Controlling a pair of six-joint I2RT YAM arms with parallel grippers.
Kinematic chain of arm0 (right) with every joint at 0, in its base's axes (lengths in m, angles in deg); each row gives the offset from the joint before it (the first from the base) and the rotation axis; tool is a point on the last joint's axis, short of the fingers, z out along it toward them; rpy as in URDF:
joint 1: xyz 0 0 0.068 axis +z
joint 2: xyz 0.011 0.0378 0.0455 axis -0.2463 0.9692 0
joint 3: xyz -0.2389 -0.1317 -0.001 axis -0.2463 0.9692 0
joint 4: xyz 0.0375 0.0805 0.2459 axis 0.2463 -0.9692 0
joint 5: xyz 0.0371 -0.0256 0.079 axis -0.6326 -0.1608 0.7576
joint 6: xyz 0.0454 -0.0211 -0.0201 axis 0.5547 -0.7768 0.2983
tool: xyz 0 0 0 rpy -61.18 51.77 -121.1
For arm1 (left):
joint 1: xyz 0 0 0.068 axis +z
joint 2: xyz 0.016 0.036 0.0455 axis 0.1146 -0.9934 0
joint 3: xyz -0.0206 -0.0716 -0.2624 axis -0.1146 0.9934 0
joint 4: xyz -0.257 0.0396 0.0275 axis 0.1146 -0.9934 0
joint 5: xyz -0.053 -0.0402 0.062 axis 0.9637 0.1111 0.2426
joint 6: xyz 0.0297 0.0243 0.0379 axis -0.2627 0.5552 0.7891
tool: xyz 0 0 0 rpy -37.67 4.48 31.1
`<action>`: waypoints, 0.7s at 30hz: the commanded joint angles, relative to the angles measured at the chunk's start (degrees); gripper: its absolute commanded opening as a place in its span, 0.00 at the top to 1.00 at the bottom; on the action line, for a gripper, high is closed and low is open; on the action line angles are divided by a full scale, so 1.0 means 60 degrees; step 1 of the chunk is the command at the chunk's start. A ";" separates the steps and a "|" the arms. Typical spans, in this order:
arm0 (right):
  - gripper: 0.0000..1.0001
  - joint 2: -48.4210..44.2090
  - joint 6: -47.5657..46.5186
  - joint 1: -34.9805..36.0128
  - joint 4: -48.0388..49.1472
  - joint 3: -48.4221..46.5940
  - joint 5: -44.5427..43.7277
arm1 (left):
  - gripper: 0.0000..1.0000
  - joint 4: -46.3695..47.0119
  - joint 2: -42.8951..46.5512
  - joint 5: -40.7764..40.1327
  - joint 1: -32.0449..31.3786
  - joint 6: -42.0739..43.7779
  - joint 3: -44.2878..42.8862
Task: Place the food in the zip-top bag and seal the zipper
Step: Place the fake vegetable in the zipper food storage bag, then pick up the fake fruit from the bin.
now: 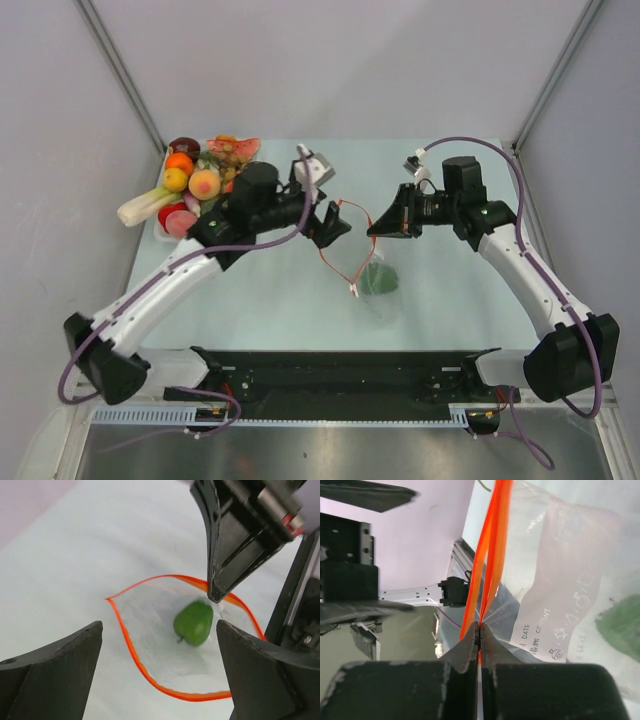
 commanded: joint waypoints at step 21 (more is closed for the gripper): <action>1.00 -0.0636 -0.2139 0.0362 -0.0822 -0.0004 -0.1943 | 0.00 -0.4397 0.2247 -0.0212 0.4810 0.0940 0.0797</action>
